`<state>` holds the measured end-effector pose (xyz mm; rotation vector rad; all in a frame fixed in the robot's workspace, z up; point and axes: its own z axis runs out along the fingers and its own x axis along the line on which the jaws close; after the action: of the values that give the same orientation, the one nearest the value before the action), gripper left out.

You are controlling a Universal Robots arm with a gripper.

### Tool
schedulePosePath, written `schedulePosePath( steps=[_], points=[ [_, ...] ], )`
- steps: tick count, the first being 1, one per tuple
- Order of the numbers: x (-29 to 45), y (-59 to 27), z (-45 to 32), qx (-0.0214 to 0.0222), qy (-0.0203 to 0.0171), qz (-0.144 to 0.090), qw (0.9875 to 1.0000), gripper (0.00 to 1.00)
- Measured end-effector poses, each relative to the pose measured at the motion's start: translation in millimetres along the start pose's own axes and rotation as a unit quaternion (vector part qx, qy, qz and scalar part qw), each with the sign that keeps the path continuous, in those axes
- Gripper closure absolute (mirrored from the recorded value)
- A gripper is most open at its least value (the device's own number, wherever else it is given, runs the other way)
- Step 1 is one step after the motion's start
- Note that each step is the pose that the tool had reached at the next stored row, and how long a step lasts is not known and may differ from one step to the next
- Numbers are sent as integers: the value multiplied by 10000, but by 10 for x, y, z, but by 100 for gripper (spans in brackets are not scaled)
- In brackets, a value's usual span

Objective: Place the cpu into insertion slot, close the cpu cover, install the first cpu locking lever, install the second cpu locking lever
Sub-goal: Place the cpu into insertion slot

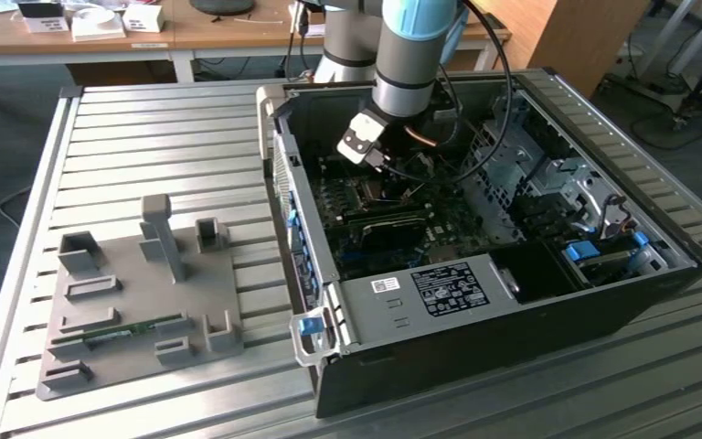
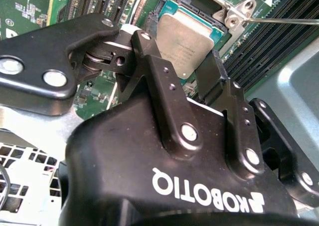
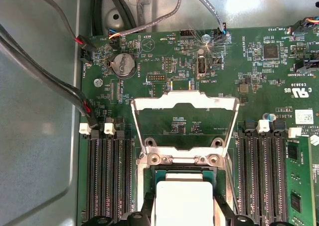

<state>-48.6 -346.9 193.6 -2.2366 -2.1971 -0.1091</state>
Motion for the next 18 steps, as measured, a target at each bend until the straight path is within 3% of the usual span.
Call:
schedulePosePath(
  steps=[18],
  points=[
    [-1, -1, 13, 0, 0, 0, 10000, 46]
  ],
)
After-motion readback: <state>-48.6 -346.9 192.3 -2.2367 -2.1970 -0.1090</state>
